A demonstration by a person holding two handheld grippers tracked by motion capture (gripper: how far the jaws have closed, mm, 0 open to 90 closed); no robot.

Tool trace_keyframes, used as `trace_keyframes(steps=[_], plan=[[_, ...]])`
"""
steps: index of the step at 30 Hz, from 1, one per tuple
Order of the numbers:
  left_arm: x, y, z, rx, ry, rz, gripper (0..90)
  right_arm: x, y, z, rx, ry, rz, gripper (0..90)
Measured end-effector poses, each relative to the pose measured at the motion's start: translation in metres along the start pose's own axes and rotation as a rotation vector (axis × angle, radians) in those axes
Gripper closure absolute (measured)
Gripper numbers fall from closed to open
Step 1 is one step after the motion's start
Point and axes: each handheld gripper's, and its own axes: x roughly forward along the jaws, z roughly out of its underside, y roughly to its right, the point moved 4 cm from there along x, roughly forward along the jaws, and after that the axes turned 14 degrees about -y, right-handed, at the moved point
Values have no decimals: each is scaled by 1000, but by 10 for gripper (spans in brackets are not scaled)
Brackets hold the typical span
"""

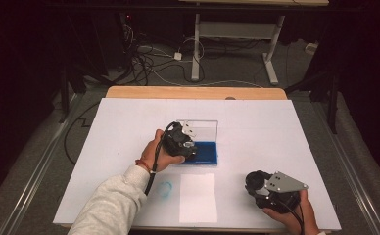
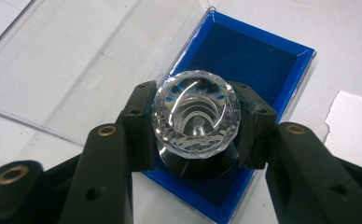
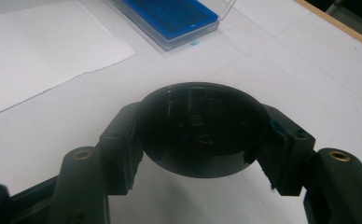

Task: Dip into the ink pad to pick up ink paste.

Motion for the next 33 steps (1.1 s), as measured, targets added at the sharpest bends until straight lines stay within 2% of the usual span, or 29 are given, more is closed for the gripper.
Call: trace_keyframes(steps=[5,13,15,17,21,24,28,31,33], plan=[[0,2,0,2,-4,-19,543,0,1,0,1,-2,1,384],[-1,-1,0,-7,2,12,543,0,1,0,8,-1,5,384],[-2,0,0,1,-4,3,543,-1,2,1,10,-1,5,384],[-2,3,-1,8,3,20,543,0,3,1,12,-1,7,384],[0,3,-2,12,7,9,543,0,2,1,11,-5,4,384],[1,5,-2,18,11,-15,543,0,2,1,8,-4,4,384],[2,5,1,14,27,-20,542,0,0,0,1,-5,3,384],[2,6,0,27,18,-41,543,0,0,0,-3,-3,3,384],[2,6,1,25,17,-34,543,0,0,0,-5,-5,2,384]])
